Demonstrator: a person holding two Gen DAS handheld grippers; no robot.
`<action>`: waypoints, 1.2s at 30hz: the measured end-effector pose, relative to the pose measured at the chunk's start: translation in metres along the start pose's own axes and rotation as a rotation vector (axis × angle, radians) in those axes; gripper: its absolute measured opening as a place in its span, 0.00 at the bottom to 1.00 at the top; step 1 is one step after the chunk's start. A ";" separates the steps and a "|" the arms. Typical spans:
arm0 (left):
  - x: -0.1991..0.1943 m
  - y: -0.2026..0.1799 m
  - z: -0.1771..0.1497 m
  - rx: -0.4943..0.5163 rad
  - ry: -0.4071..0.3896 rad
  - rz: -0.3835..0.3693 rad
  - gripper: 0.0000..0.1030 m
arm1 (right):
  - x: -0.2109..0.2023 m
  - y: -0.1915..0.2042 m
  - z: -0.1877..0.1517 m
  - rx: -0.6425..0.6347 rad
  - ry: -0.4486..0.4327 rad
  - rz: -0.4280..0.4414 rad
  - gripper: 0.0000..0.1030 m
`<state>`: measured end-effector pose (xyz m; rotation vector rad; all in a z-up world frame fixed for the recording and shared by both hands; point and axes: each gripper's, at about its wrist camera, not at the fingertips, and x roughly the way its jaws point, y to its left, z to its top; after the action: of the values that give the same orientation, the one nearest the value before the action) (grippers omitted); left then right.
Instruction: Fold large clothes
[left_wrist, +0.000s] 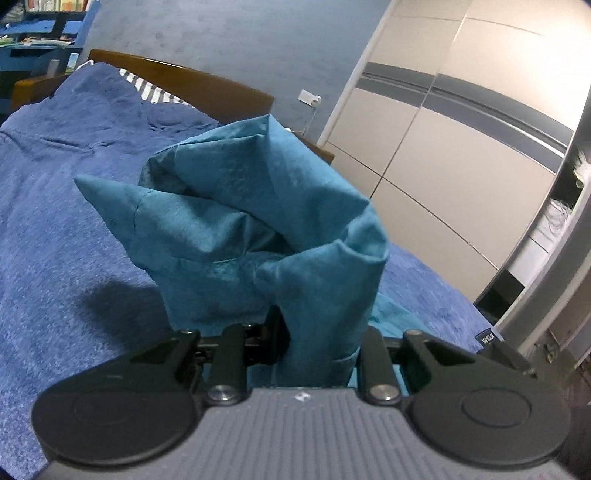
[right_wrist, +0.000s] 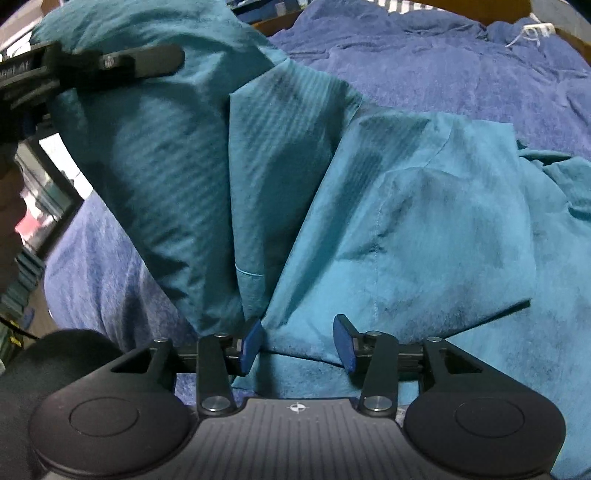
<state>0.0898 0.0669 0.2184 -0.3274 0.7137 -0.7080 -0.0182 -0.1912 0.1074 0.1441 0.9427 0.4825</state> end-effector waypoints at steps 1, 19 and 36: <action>0.000 -0.002 -0.001 0.004 0.002 0.000 0.17 | -0.004 -0.001 0.001 0.013 -0.013 0.007 0.49; 0.037 -0.054 0.002 0.148 0.057 -0.035 0.17 | -0.102 -0.082 0.023 0.296 -0.251 0.006 0.73; 0.086 -0.111 -0.019 0.378 0.168 -0.112 0.17 | -0.143 -0.091 0.126 0.239 -0.310 0.228 0.96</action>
<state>0.0699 -0.0734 0.2184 0.0395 0.7070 -0.9665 0.0430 -0.3257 0.2579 0.5330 0.6786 0.5382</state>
